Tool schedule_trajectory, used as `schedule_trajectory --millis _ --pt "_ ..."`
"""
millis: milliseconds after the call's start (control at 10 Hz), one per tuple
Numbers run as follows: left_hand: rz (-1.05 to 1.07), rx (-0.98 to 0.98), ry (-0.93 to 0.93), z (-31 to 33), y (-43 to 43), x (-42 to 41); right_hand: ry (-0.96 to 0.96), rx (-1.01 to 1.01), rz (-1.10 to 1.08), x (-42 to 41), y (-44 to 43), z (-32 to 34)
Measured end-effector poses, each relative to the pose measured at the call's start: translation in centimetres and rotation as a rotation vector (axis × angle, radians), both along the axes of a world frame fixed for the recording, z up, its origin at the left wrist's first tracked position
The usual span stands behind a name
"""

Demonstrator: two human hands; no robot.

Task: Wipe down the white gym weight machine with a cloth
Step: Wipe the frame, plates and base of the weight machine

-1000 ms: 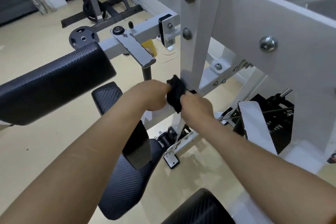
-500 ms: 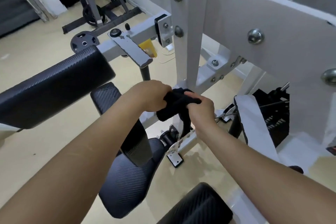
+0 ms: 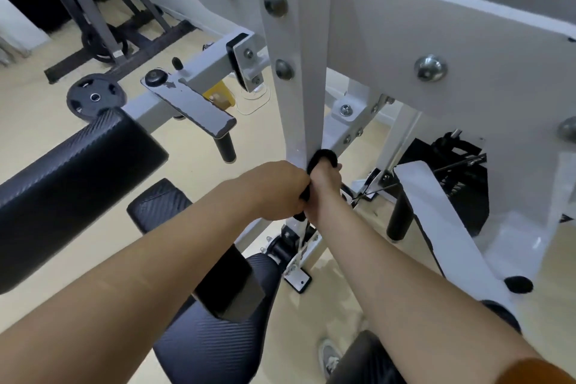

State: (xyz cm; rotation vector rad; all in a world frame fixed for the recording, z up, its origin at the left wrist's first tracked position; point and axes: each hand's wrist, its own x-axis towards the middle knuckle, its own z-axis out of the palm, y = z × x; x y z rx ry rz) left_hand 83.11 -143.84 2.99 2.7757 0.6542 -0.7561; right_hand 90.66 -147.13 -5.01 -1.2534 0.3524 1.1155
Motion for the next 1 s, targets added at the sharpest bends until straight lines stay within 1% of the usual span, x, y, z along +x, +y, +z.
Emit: schedule_trajectory --millis 100,200,300,400,500,600,700,800,900,1000 --pt "-0.068 -0.011 0.025 -0.2 1.8 0.2 0.079 0.033 -0.03 -0.4 0.9 -3.8" --pt "0.01 -0.043 0.044 -0.9 3.4 0.1 0.041 0.0 -0.004 -0.6 1.9 -6.9" --pt "-0.028 -0.015 0.04 -1.8 3.7 0.2 0.065 -0.058 -0.035 -1.0 2.4 -10.0" --pt "-0.044 0.005 0.022 -1.9 3.7 0.3 -0.012 -0.115 0.054 -1.3 2.8 -9.6" --pt "-0.057 0.014 0.004 -1.2 3.5 0.5 -0.169 -0.057 -0.134 -0.7 2.0 -6.7" --pt "-0.071 0.052 -0.033 -0.8 3.1 0.8 -0.184 0.02 -0.098 -1.6 0.8 -3.5" --pt "-0.035 0.021 -0.045 -0.5 3.1 0.8 -0.224 -0.09 -0.105 -1.3 -0.5 -3.4" --pt "-0.006 0.013 -0.001 -0.7 3.5 0.6 -0.168 -0.169 -0.067 -0.7 -0.9 -5.6" --pt "0.043 0.051 0.098 -1.3 3.8 0.3 -0.043 -0.268 -0.023 -0.6 0.2 -8.2" --pt "0.074 0.058 0.16 -1.6 4.1 0.2 -0.032 -0.371 0.137 0.0 1.7 -10.8"
